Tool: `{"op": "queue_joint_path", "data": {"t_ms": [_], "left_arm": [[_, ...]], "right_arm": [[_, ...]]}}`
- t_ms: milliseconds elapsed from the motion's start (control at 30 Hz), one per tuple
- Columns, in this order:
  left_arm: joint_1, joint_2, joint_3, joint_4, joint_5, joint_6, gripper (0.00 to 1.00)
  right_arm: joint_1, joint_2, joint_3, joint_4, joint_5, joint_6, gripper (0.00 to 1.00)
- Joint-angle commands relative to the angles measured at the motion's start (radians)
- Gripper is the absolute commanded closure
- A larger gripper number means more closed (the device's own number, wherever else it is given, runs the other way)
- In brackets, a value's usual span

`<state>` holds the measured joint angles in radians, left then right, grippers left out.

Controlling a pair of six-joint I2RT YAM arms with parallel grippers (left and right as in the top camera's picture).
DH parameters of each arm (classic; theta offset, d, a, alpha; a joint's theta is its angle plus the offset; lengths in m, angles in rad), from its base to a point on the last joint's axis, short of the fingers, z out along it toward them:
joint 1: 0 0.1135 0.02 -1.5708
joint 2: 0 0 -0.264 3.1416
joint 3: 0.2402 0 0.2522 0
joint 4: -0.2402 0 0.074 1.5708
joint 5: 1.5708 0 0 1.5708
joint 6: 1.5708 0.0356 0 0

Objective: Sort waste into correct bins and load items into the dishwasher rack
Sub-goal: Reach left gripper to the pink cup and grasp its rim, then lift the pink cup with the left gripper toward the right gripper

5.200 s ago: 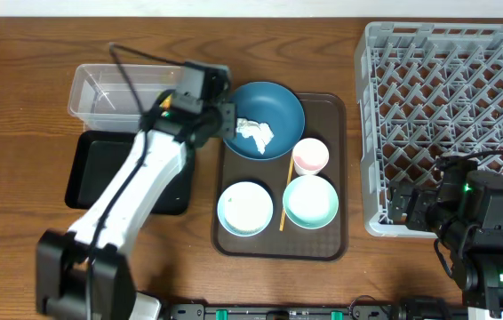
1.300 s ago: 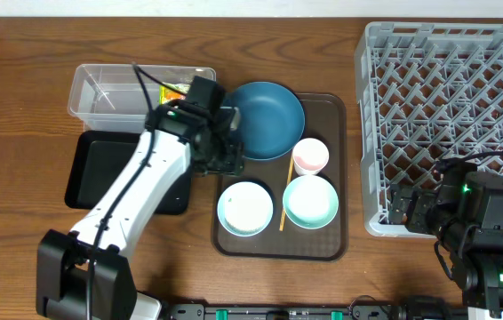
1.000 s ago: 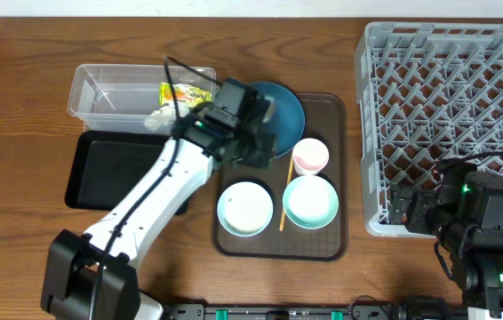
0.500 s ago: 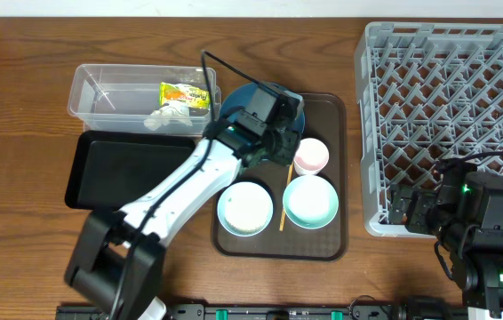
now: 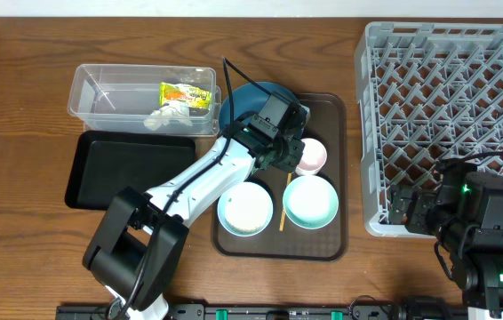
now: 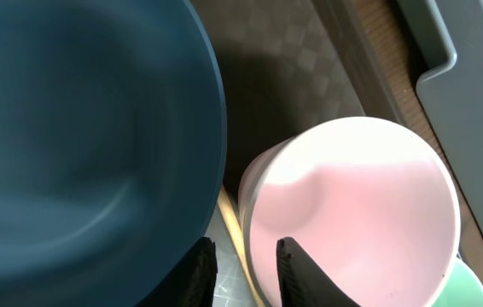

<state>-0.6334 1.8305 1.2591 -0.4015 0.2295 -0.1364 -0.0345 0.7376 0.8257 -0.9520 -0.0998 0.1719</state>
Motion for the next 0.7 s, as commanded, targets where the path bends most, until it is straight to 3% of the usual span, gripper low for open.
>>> {"op": "queue_joint_path", "data": {"t_ms": [0, 367, 667], "left_arm": [[-0.003, 0.006, 0.004, -0.016, -0.009, -0.036, 0.75], [-0.002, 0.005, 0.002, -0.019, 0.006, -0.091, 0.91], [0.101, -0.083, 0.011, 0.031, 0.189, -0.17, 0.94]], "right_arm": [[-0.007, -0.004, 0.014, -0.005, 0.006, -0.012, 0.01], [-0.007, -0.004, 0.014, -0.006, 0.008, -0.012, 0.01], [-0.007, -0.002, 0.014, 0.037, 0.156, -0.008, 0.01]]}}
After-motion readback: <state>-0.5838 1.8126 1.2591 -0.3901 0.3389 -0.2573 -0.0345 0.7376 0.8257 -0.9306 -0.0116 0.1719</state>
